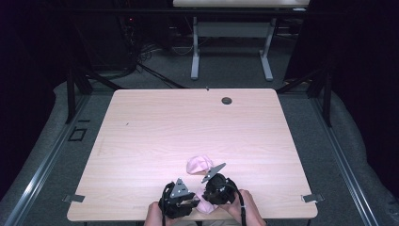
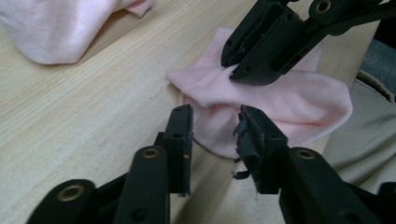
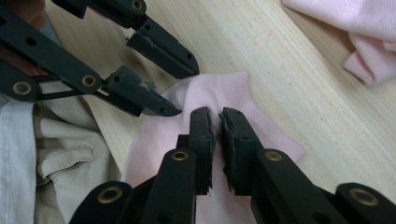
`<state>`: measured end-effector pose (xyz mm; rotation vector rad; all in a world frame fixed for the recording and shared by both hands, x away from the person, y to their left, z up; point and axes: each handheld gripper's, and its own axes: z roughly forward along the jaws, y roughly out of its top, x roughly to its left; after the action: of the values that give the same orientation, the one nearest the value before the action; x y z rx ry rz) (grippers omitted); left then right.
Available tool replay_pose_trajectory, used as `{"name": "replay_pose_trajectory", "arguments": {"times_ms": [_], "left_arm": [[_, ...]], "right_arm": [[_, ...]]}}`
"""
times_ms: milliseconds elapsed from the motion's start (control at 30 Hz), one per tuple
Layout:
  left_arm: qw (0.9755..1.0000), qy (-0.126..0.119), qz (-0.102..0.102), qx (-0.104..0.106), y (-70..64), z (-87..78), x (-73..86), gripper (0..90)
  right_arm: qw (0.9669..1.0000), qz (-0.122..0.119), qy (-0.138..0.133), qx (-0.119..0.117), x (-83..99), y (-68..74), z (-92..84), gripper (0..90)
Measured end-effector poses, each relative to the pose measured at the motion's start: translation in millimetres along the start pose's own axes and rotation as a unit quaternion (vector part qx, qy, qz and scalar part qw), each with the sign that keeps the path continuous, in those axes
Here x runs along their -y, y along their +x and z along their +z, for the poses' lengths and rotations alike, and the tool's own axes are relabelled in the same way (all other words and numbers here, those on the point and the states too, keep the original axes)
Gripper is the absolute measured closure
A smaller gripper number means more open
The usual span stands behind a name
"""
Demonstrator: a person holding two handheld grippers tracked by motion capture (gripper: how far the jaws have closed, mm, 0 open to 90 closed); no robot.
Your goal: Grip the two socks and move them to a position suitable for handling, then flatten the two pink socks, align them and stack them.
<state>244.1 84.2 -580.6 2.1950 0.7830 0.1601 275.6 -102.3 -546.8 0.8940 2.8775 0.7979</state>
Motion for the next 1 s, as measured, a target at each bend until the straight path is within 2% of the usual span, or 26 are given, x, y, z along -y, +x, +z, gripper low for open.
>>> {"name": "replay_pose_trajectory", "arguments": {"times_ms": [167,200,267,367,433,500,667,733,767,867,1000], "left_arm": [[0.9999,-0.004,-0.002,-0.012,-0.4,1.9,0.3,86.5],[0.9999,-0.007,0.003,-0.013,-0.7,2.5,0.7,87.5],[0.9999,-0.011,-0.002,-0.012,-0.8,2.7,1.4,88.7],[0.9996,-0.017,-0.004,-0.021,0.2,1.5,2.4,89.3],[0.9994,-0.023,-0.007,-0.026,1.8,0.3,2.8,89.5],[0.999,-0.031,-0.013,-0.029,3.6,-2.3,2.8,89.6],[0.9984,-0.041,-0.014,-0.037,5.8,-5.8,3.7,89.8],[0.9972,-0.056,-0.019,-0.046,5.8,-9.4,4.6,89.8],[0.9966,-0.06,-0.021,-0.051,5.4,-11.4,4.8,89.8],[0.9949,-0.072,-0.02,-0.067,6.2,-18.0,5.6,89.8],[0.9927,-0.084,-0.027,-0.082,7.3,-22.4,6.4,89.8]], "right_arm": [[1.0,0.006,-0.007,-0.001,0.7,0.7,-0.1,83.7],[0.9999,0.003,-0.009,0.004,1.0,0.6,-1.8,83.9],[0.9999,-0.001,-0.008,0.009,1.1,0.4,-3.7,84.1],[0.9996,0.006,-0.025,0.006,1.4,0.1,-6.3,84.1],[0.9992,0.003,-0.039,0.012,0.9,-1.3,-10.1,84.1],[0.9987,0.005,-0.048,0.017,0.9,-2.5,-14.4,84.1],[0.9978,0.005,-0.061,0.024,1.8,-5.3,-22.3,84.0],[0.9961,0.008,-0.081,0.034,3.9,-4.6,-28.8,83.9],[0.996,0.005,-0.081,0.037,4.3,-4.5,-31.7,83.9],[0.9934,0.003,-0.104,0.05,7.4,-3.3,-41.7,83.7],[0.9911,0.001,-0.116,0.065,11.4,-2.3,-49.0,83.4]]}}
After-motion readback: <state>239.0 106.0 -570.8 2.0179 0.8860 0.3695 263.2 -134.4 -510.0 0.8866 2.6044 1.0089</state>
